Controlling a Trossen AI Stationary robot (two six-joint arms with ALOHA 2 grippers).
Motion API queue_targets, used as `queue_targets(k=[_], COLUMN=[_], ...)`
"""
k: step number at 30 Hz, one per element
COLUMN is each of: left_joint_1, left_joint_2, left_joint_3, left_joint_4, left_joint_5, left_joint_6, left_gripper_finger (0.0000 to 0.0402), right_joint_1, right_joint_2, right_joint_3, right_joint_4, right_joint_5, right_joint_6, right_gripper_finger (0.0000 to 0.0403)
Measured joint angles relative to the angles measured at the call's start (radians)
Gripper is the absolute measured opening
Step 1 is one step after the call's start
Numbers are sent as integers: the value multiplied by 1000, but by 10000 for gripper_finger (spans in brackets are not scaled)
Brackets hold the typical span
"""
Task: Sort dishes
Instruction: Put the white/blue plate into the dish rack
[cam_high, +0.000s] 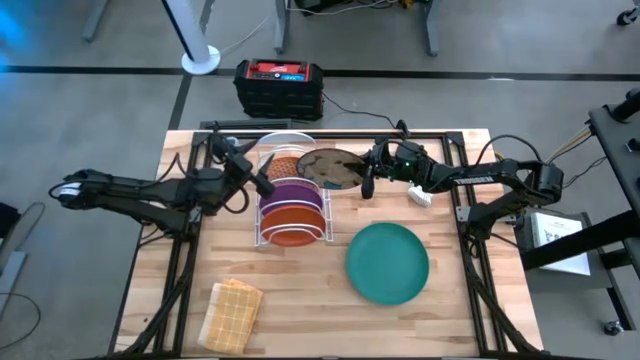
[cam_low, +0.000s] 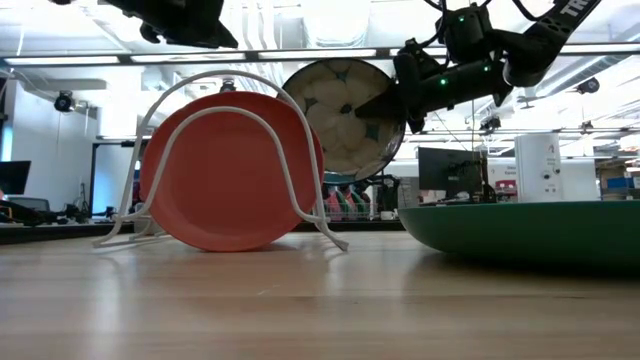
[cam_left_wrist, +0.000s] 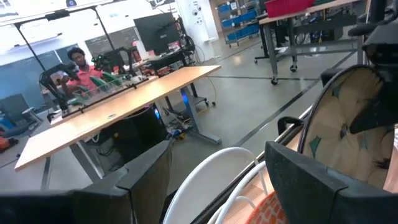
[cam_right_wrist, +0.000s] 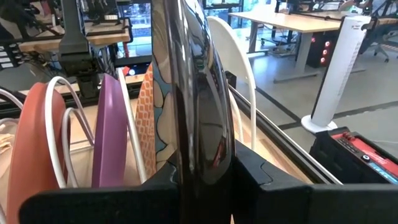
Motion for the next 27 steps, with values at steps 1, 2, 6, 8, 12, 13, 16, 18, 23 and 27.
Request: queue_targets(k=[1, 2, 6, 8, 12, 13, 16, 18, 23, 27], left_joint_1=[3, 5, 9, 9, 10, 10, 10, 10, 10, 10], left_joint_2=[7, 14, 30, 32, 27, 27, 27, 27, 28, 31], left_joint_3=[0, 0, 0, 0, 0, 0, 0, 0, 0, 0], left_joint_4=[0, -1, -24, -51, -131, -150, -206, -233, -280, -312], left_joint_5=[0, 0, -20, -48, -61, -61, -59, -51, -30, 23], left_joint_6=[0, 0, -13, -34, -94, -109, -152, -177, -218, -251], left_gripper_finger=[247, 247, 247, 247, 247, 247, 247, 247, 247, 247], right_joint_1=[0, 0, 0, 2, 7, 7, 7, 8, 15, 18], right_joint_2=[0, 0, 0, 0, 0, 0, 0, 0, 0, 0], right_joint_3=[0, 0, 0, 0, 0, 0, 0, 0, 0, 0], right_joint_4=[0, 0, 0, 0, 0, 0, 0, 0, 0, 0], right_joint_5=[1, 0, 0, 0, -1, -1, -3, -4, -3, -4], right_joint_6=[0, 0, 5, 4, 0, 0, -5, -11, -34, -56], right_gripper_finger=[44, 44, 44, 44, 44, 44, 44, 44, 44, 44])
